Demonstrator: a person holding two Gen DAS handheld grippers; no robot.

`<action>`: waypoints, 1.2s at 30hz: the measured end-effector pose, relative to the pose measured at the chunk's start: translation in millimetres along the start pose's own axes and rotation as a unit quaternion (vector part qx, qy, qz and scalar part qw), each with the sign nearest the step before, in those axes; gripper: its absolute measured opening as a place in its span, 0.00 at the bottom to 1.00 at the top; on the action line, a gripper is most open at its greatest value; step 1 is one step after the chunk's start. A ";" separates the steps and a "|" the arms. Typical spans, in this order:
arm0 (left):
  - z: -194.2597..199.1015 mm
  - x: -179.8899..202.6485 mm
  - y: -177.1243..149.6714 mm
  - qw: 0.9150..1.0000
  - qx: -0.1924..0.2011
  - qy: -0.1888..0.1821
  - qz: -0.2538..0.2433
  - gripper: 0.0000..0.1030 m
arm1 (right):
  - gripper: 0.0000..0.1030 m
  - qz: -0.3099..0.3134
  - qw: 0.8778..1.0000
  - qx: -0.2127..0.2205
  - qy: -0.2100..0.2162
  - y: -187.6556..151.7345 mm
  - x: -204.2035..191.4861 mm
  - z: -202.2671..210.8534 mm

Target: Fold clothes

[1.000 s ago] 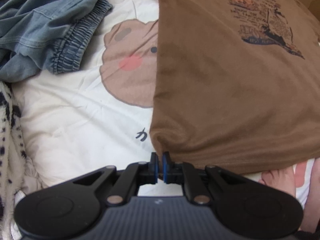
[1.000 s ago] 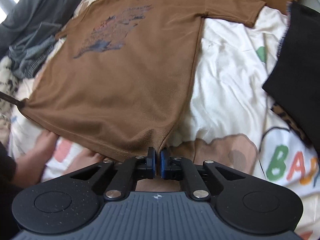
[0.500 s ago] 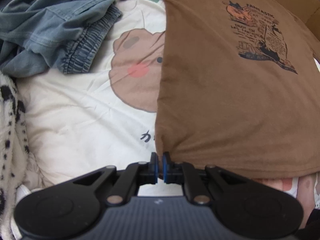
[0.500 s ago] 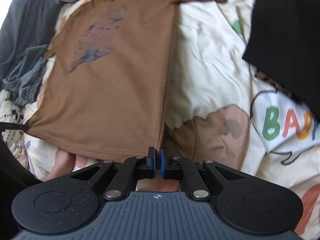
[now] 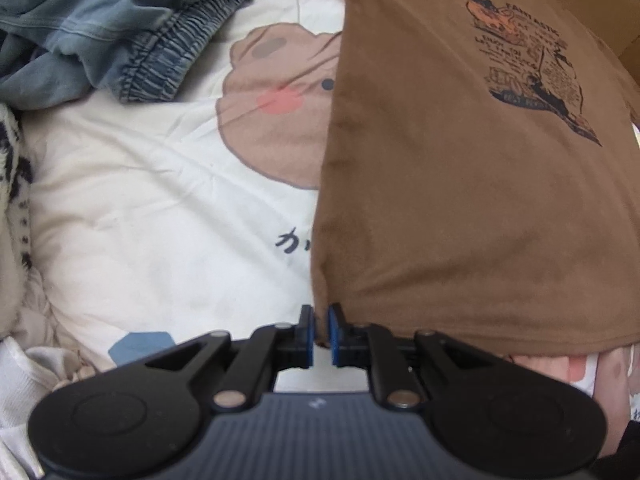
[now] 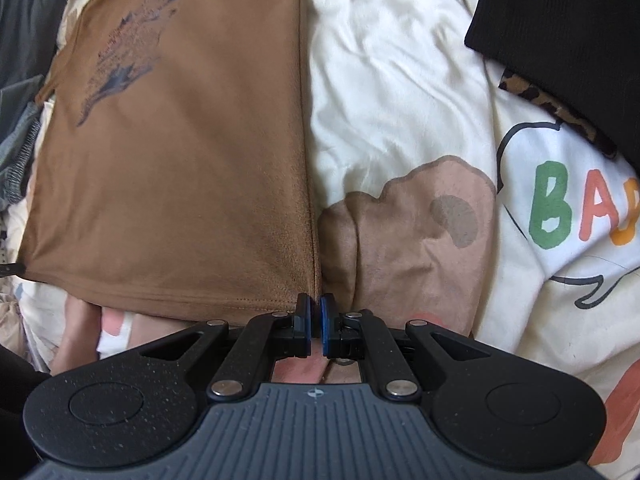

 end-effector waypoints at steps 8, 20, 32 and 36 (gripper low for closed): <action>13.4 -23.2 -0.9 0.998 0.049 -0.018 0.034 0.12 | 0.02 0.005 0.999 -0.016 -0.030 6.1 -5.7 -12.7; -18.7 -27.0 -4.5 0.998 0.048 -0.019 0.039 0.10 | 0.02 -0.016 0.998 -0.029 -0.053 4.0 -14.2 -17.7; -22.8 -7.2 -14.8 0.999 0.050 0.009 -0.006 0.07 | 0.03 -0.008 0.997 -0.041 -0.067 3.5 -22.3 -22.2; -18.9 14.7 -19.6 0.996 0.057 0.036 -0.061 0.06 | 0.02 -0.009 0.997 -0.041 -0.069 1.5 -24.0 -22.1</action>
Point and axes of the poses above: each gripper's, at about its wrist camera, not at the fingertips, and z roughly against the way its jaws point, x to its right, y to its top, the point moved 1 cm from there along -z, roughly the way its jaws point, and after that the axes turned 15 degrees about -y, right-handed, at the moved point
